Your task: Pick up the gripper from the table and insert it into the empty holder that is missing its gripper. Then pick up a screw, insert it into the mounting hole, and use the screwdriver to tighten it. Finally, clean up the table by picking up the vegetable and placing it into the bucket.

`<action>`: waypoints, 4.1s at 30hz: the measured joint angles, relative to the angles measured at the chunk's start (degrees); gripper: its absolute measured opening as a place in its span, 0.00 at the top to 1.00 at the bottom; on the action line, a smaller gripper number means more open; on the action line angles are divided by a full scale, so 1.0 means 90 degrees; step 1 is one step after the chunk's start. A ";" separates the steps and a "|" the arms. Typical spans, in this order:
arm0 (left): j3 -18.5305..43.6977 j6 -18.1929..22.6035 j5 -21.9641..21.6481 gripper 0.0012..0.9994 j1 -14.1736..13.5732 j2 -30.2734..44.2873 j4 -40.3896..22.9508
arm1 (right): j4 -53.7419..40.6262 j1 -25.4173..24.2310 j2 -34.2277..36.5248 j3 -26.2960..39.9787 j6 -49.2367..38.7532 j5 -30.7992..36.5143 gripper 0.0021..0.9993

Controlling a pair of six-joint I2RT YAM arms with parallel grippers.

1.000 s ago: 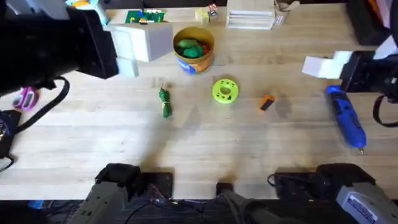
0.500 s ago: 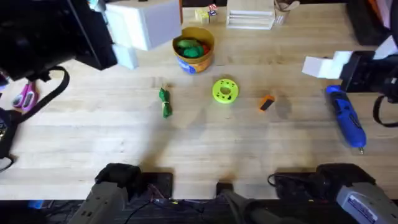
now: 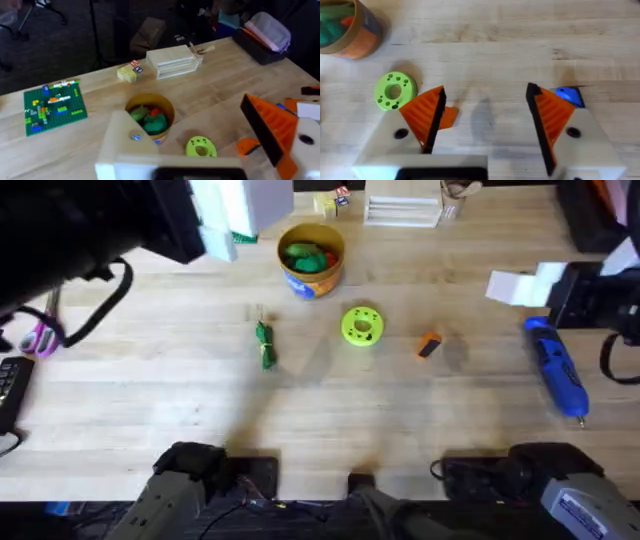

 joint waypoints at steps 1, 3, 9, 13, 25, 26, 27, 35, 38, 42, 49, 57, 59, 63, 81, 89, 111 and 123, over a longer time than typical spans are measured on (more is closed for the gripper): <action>-0.0278 0.0105 0.0002 0.01 -0.0048 -0.0070 0.0299 | 0.0000 -0.0001 0.0000 0.0000 0.0000 0.0000 0.04; -0.0931 0.0234 0.0009 0.01 -0.0130 -0.0321 0.0850 | -0.0001 0.0001 0.0000 0.0000 0.0000 0.0000 0.04; -0.3058 0.0413 0.0089 0.01 -0.0236 -0.1772 0.2389 | -0.0001 0.0000 0.0000 0.0000 0.0000 0.0000 0.04; -0.4234 0.0384 0.0119 0.01 -0.0238 -0.2719 0.3121 | -0.0002 0.0000 0.0000 0.0000 0.0000 0.0000 0.04; -0.6449 0.0097 0.0465 0.01 -0.0238 -0.4868 0.3892 | -0.0002 -0.0001 0.0000 0.0000 0.0000 0.0000 0.04; -0.6542 0.0090 0.0535 0.01 -0.0238 -0.4986 0.3909 | -0.0002 0.0001 0.0000 0.0000 0.0000 0.0000 0.04; -0.6631 0.0085 0.0609 0.01 -0.0242 -0.5070 0.3950 | -0.0002 -0.0001 0.0000 0.0000 0.0000 0.0000 0.04; -0.7116 -0.0005 0.0978 0.01 -0.0582 -0.5114 0.3991 | -0.0002 0.0001 0.0000 0.0000 0.0000 0.0000 0.04; -0.7214 -0.0067 0.1116 0.01 -0.0766 -0.5090 0.3751 | -0.0005 -0.0001 0.0000 0.0000 0.0000 0.0000 0.04; -0.7214 -0.0227 0.1333 0.01 -0.0945 -0.5095 0.3751 | -0.0002 -0.0001 0.0000 0.0000 0.0000 0.0000 0.04; -0.7214 -0.0323 0.1464 0.01 -0.0952 -0.5097 0.3751 | -0.0002 0.0002 0.0000 0.0000 0.0000 0.0000 0.04; -0.7214 -0.0343 0.1474 0.01 -0.0952 -0.5096 0.3751 | -0.0002 0.0002 0.0000 0.0000 0.0000 0.0000 0.04; -0.7214 -0.0342 0.1474 0.01 -0.0952 -0.5095 0.3751 | -0.0002 0.0001 0.0000 0.0000 0.0000 0.0000 0.04; -0.7214 -0.0343 0.1473 0.01 -0.0952 -0.5097 0.3751 | -0.0002 0.0001 0.0000 0.0000 -0.0001 0.0000 0.04; -0.7214 -0.0345 0.1473 0.01 -0.0952 -0.5095 0.3751 | 0.0065 0.0208 0.0105 0.0000 0.0302 0.0007 0.04; -0.7214 -0.0344 0.1473 0.01 -0.0952 -0.5097 0.3751 | -0.0084 0.2577 0.0172 0.0000 0.1631 0.1353 0.04; -0.7214 -0.0345 0.1473 0.01 -0.0952 -0.5097 0.3751 | -0.1146 0.5038 0.2253 0.0010 0.6628 0.2984 0.05; -0.7214 -0.0345 0.1473 0.01 -0.0952 -0.5095 0.3751 | -0.1049 0.4860 0.2931 0.0010 0.6844 0.3252 0.09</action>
